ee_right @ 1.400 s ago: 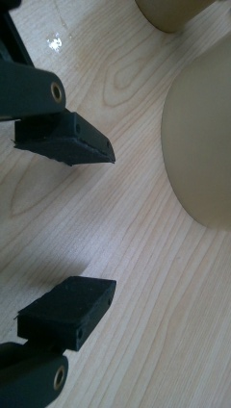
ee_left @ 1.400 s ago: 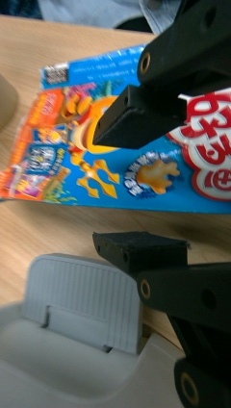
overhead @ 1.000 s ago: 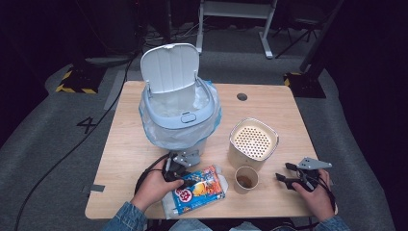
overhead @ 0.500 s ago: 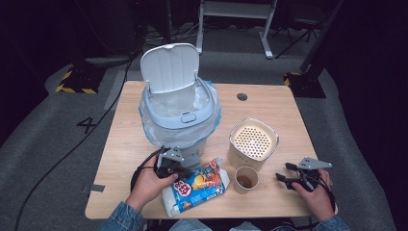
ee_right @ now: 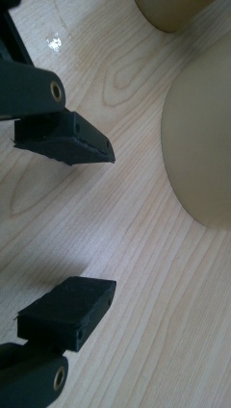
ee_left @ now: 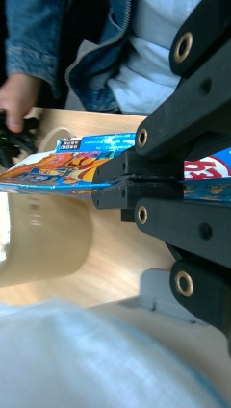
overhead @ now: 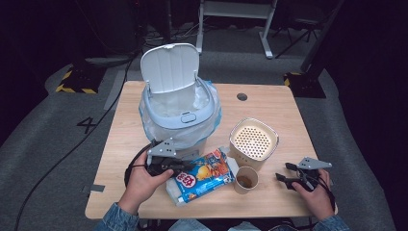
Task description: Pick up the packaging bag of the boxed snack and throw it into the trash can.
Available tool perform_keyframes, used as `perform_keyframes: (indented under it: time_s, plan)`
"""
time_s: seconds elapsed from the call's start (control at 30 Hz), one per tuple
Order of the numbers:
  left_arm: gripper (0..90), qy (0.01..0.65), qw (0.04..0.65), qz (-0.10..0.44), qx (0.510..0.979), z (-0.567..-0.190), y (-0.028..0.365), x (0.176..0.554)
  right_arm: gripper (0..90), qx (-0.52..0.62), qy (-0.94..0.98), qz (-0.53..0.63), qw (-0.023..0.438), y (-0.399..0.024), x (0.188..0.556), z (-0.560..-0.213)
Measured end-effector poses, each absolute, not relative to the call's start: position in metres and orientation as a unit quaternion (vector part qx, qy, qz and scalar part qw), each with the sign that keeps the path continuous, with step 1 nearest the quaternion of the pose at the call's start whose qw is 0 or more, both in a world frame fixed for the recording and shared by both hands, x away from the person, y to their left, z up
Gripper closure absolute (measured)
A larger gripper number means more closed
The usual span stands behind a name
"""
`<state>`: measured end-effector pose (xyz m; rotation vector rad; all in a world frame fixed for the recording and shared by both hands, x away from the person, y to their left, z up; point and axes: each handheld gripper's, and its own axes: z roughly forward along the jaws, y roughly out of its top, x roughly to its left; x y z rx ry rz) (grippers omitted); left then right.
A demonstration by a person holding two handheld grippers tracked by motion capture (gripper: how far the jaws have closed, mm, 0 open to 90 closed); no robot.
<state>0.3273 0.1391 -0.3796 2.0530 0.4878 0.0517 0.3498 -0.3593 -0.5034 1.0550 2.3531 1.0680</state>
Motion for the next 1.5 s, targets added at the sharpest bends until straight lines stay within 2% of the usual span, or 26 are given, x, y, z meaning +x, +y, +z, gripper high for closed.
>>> perform_keyframes:
  time_s: [0.4,0.63,1.07,1.5]
  plan:
    - [88.3,0.189,0.553,0.050,0.810,-0.333,0.155,0.332,29.6,0.367,0.833,0.375,0.172,-0.356,0.349,-0.504]
    - [88.4,0.183,0.572,0.087,0.795,-0.313,0.162,0.341,29.3,0.368,0.833,0.375,0.173,-0.355,0.348,-0.504]
    - [88.5,0.176,0.596,0.105,0.777,-0.280,0.165,0.356,29.3,0.368,0.833,0.375,0.173,-0.355,0.348,-0.504]
    - [88.7,0.194,0.627,0.126,0.743,-0.250,0.171,0.374,29.3,0.368,0.833,0.375,0.173,-0.355,0.348,-0.504]
